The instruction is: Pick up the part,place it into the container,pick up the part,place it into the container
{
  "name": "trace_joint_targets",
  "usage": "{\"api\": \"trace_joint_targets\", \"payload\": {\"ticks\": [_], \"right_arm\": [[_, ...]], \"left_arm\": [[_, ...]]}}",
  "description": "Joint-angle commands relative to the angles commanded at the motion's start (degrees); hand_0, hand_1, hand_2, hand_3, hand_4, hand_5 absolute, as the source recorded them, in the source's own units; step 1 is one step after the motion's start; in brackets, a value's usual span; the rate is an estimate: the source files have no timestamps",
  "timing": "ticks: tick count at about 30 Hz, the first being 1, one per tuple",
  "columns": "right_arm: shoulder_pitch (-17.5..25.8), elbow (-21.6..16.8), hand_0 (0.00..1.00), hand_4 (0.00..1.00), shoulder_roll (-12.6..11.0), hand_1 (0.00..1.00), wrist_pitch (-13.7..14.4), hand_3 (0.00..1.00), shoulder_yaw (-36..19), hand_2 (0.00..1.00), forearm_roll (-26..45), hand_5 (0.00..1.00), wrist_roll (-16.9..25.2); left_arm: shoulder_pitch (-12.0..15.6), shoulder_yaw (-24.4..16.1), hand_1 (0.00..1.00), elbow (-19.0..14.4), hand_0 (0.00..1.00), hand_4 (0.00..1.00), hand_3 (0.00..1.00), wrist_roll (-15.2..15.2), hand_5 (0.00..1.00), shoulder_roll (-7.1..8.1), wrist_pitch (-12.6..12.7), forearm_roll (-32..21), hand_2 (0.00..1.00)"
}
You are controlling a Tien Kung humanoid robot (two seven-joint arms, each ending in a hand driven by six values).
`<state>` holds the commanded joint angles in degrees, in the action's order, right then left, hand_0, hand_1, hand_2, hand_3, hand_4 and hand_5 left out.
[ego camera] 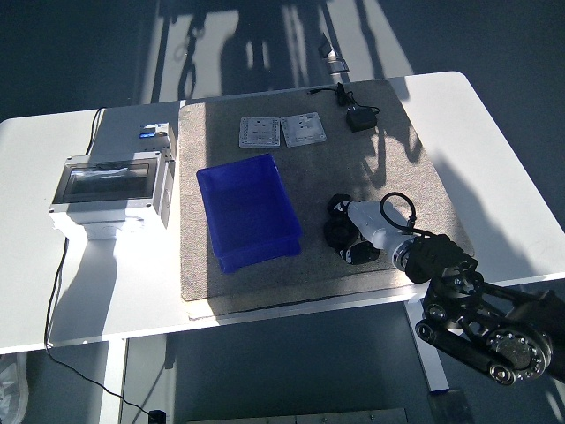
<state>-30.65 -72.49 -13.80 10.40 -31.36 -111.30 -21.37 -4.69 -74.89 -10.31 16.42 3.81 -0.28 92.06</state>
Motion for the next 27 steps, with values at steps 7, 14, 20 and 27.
{"api": "trace_joint_targets", "payload": {"ticks": [7, 14, 20, 27], "right_arm": [[-2.56, 0.5, 0.398, 0.407, 0.0, 0.302, 7.02, 0.454, -1.04, 0.439, 6.51, 0.002, 3.84], [-9.11, 2.96, 0.409, 0.385, 3.03, 0.307, 16.84, 0.455, 3.59, 0.444, 15.89, 0.002, 10.03], [-14.05, 3.82, 0.422, 0.386, 6.12, 0.31, 17.72, 0.454, 10.1, 0.446, 9.57, 0.002, 10.61], [-14.99, 3.92, 0.88, 0.613, 7.27, 0.833, 10.09, 0.849, 11.83, 0.799, 1.02, 0.145, 9.87]], "left_arm": [[-0.02, -0.06, 0.676, 0.0, 0.689, 0.423, 0.398, -0.1, 0.506, 0.1, 0.13, 0.01, 0.624], [-0.06, -0.27, 0.676, 0.0, 0.689, 0.423, 0.398, -0.05, 0.507, 0.2, 0.35, 0.19, 0.623], [-0.23, -0.26, 0.675, 0.0, 0.689, 0.425, 0.398, -0.15, 0.506, 0.17, 0.63, 0.21, 0.624], [-0.2, 0.31, 0.674, 0.0, 0.689, 0.421, 0.398, -0.45, 0.517, 0.29, 1.07, -0.78, 0.624]]}}
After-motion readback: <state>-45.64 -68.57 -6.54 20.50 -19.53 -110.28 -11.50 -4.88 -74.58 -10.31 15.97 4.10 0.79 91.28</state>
